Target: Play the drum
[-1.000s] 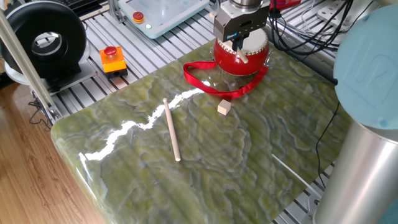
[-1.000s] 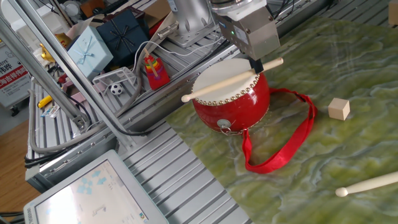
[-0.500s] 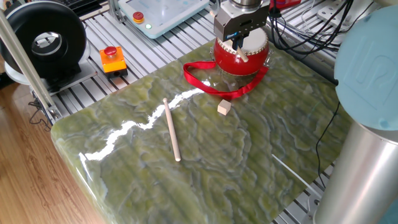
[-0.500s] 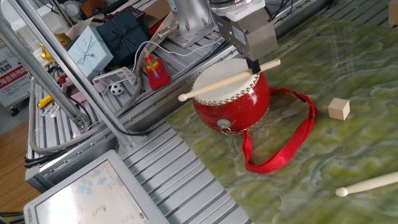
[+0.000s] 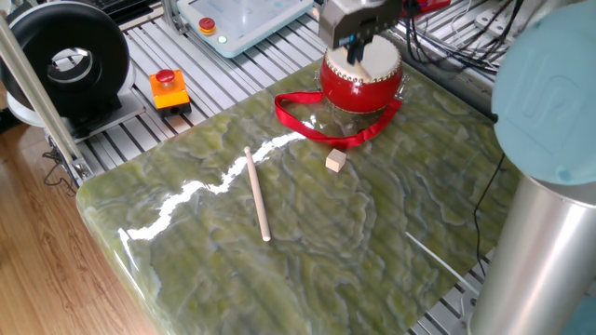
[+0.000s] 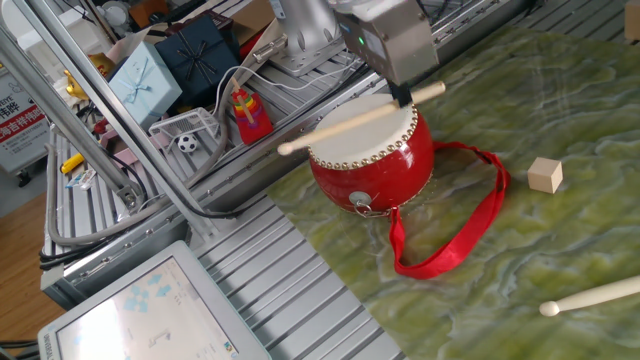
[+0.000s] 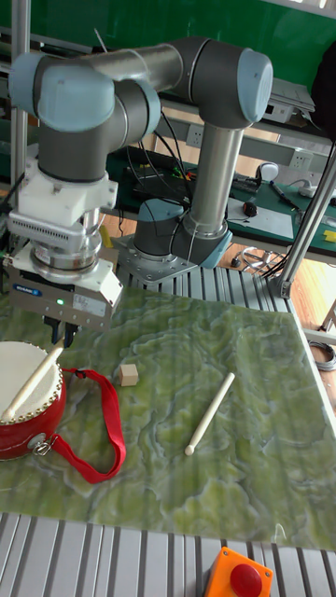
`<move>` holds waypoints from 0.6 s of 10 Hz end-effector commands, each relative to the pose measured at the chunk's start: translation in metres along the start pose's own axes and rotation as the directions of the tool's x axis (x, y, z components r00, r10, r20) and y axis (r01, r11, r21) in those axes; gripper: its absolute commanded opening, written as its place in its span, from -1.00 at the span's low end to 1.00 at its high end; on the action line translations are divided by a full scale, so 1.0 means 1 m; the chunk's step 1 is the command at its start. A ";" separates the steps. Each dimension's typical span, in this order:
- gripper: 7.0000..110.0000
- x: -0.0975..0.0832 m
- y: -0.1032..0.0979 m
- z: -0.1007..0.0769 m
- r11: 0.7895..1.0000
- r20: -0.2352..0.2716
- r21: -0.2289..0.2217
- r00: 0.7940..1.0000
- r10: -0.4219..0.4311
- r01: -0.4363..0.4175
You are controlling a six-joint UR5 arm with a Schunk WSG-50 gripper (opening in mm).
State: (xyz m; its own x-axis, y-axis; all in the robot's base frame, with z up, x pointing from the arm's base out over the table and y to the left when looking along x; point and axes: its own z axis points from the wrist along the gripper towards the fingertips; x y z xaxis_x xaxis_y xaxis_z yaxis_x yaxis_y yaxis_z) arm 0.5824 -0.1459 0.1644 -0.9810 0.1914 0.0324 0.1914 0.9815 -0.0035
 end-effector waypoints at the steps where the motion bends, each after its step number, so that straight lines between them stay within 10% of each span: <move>1: -1.00 0.017 0.011 -0.059 0.999 -0.037 -0.049 0.999 -0.011 0.009; 3: -1.00 0.032 0.010 -0.080 0.999 -0.039 -0.047 0.999 -0.005 0.003; 6: -1.00 0.020 -0.021 -0.027 0.998 -0.064 -0.060 0.998 -0.019 0.015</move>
State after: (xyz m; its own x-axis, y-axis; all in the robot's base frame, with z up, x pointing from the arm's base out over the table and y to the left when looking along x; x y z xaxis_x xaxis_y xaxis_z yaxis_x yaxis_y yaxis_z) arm 0.5613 -0.1473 0.2137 -0.9799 0.1820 0.0816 0.1847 0.9824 0.0270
